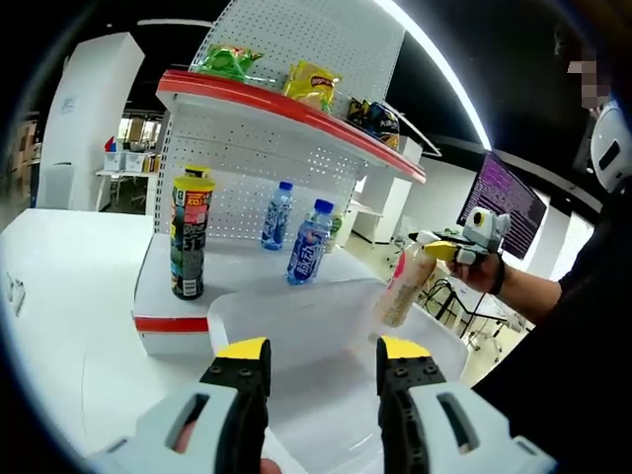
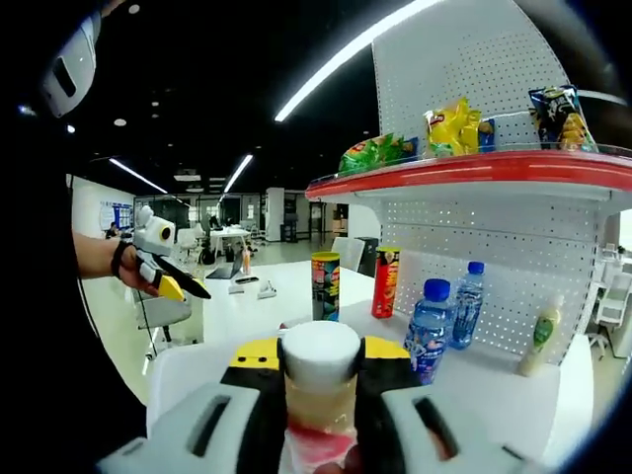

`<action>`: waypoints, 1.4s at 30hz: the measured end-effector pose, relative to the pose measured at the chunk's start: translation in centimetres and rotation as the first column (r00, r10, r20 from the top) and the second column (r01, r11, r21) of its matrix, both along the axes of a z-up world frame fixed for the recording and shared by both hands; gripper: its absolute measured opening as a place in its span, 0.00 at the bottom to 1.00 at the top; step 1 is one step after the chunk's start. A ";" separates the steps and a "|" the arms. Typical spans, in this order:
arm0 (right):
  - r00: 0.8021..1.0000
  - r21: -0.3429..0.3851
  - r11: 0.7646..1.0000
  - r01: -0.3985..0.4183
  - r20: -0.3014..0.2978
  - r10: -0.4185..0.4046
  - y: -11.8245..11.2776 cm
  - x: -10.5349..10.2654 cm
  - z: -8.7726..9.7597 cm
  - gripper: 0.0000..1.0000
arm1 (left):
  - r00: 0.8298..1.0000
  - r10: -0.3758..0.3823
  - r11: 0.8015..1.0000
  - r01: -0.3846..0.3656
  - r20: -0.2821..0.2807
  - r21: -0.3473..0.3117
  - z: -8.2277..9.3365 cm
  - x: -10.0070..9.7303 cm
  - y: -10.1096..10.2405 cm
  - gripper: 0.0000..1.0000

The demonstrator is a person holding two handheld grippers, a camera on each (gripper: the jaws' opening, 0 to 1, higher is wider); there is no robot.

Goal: Place the items from the shopping basket onto the snack and drink counter

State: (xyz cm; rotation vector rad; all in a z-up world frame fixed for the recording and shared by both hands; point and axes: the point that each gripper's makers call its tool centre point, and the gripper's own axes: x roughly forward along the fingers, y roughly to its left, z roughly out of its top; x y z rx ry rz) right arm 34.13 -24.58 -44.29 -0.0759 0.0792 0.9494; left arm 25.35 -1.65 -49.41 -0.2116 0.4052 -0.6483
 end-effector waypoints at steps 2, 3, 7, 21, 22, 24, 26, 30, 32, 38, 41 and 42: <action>1.000 0.005 1.000 0.015 0.008 -0.015 -0.6 0.5 0.6 0.22 | 1.000 -0.004 1.000 0.004 0.001 0.007 -0.1 0.0 -0.1 0.43; 1.000 0.009 1.000 0.024 0.009 -0.024 -1.0 0.8 0.9 0.22 | 1.000 -0.005 1.000 0.005 0.002 0.008 -0.1 -0.1 -0.1 0.43; 0.998 0.022 0.998 0.058 0.020 -0.059 -2.3 1.9 2.1 0.22 | 1.000 -0.002 1.000 0.002 0.005 0.008 0.0 0.0 -0.1 0.43; 0.984 0.059 0.984 0.168 0.047 -0.171 -6.9 7.2 5.2 0.22 | 1.000 0.008 1.000 -0.008 0.008 0.022 0.2 -0.4 0.3 0.45; 0.983 0.059 0.983 0.175 0.049 -0.178 -7.2 7.6 5.3 0.22 | 1.000 0.009 1.000 -0.009 0.008 0.023 0.2 -0.5 0.4 0.45; 0.981 0.058 0.981 0.184 0.052 -0.187 -7.6 8.1 5.4 0.22 | 1.000 0.014 1.000 -0.014 0.008 0.026 0.2 -0.6 0.6 0.45; 0.978 0.062 0.979 0.196 0.055 -0.199 -8.1 8.8 5.6 0.22 | 1.000 0.021 0.999 -0.022 0.008 0.025 0.3 -0.7 0.8 0.45; 0.973 0.061 0.974 0.219 0.064 -0.223 -9.1 10.3 5.6 0.22 | 0.999 0.032 0.999 -0.032 0.009 0.030 0.4 -1.0 1.1 0.45; 0.971 0.057 0.972 0.227 0.066 -0.230 -9.4 10.9 5.6 0.22 | 0.999 0.036 0.999 -0.036 0.009 0.034 0.5 -1.1 1.3 0.45; 0.967 0.048 0.968 0.246 0.060 -0.249 -10.2 12.7 4.9 0.22 | 0.999 0.049 0.998 -0.049 0.007 0.040 0.6 -1.4 1.6 0.45; 0.965 0.048 0.966 0.254 0.054 -0.257 -10.6 13.7 4.5 0.22 | 0.999 0.052 0.998 -0.052 0.007 0.045 0.6 -1.6 1.6 0.45; 0.964 0.050 0.965 0.258 0.050 -0.261 -10.9 14.2 4.4 0.22 | 0.999 0.054 0.997 -0.054 0.007 0.046 0.6 -1.6 1.6 0.45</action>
